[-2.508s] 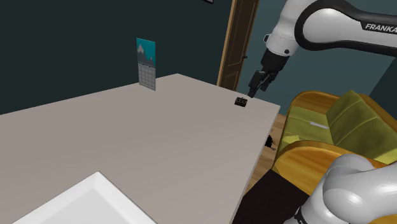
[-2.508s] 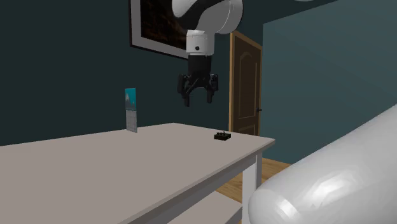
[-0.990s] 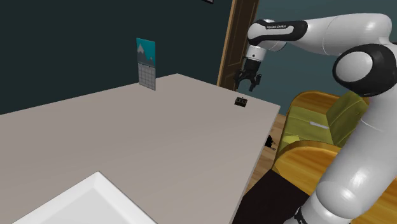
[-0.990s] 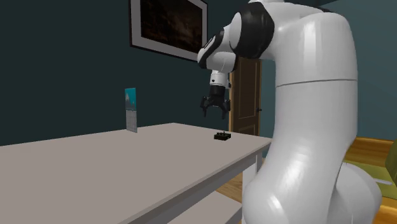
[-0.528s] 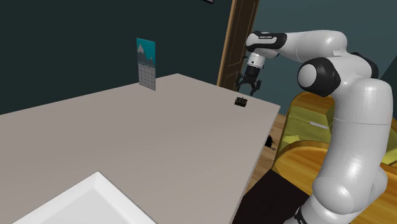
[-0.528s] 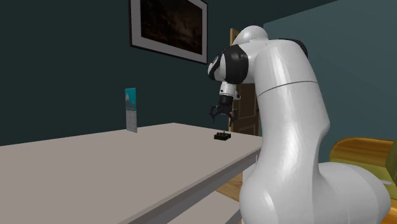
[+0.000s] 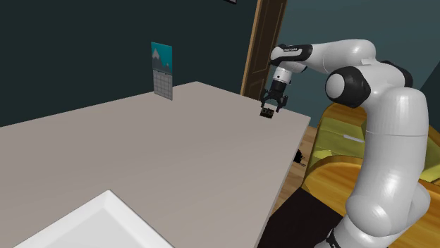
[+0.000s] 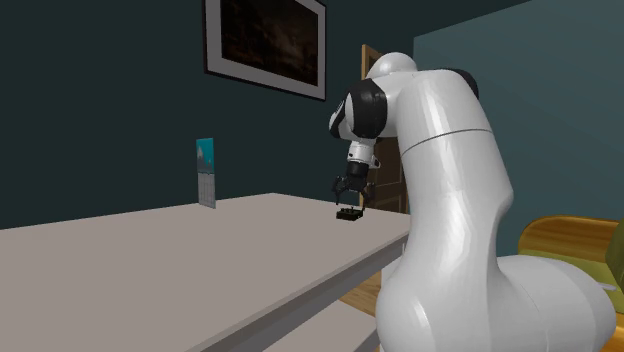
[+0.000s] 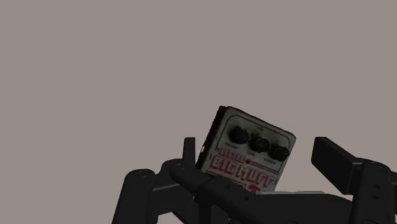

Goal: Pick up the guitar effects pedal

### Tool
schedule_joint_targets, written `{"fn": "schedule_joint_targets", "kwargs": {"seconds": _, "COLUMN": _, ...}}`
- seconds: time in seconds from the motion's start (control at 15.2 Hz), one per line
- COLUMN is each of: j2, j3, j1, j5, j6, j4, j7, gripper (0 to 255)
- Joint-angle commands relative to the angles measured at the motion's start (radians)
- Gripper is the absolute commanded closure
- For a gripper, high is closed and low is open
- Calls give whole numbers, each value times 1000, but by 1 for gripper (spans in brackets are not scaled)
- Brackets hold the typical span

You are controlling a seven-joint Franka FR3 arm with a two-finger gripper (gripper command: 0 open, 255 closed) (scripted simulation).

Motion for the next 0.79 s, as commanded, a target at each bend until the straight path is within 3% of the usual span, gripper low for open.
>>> {"fn": "schedule_joint_targets", "kwargs": {"seconds": 0.0, "j2": -2, "j3": 0, "j1": 1, "j5": 0, "j6": 18, "j4": -21, "j7": -6, "gripper": 0}}
{"fn": "schedule_joint_targets", "kwargs": {"seconds": 0.07, "j2": -2, "j3": 0, "j1": 1, "j5": 0, "j6": 18, "j4": -20, "j7": -6, "gripper": 0}}
{"fn": "schedule_joint_targets", "kwargs": {"seconds": 0.13, "j2": -1, "j3": 0, "j1": 1, "j5": 0, "j6": 18, "j4": -20, "j7": -5, "gripper": 255}}
{"fn": "schedule_joint_targets", "kwargs": {"seconds": 0.73, "j2": -1, "j3": 0, "j1": 1, "j5": 0, "j6": 18, "j4": -20, "j7": -6, "gripper": 255}}
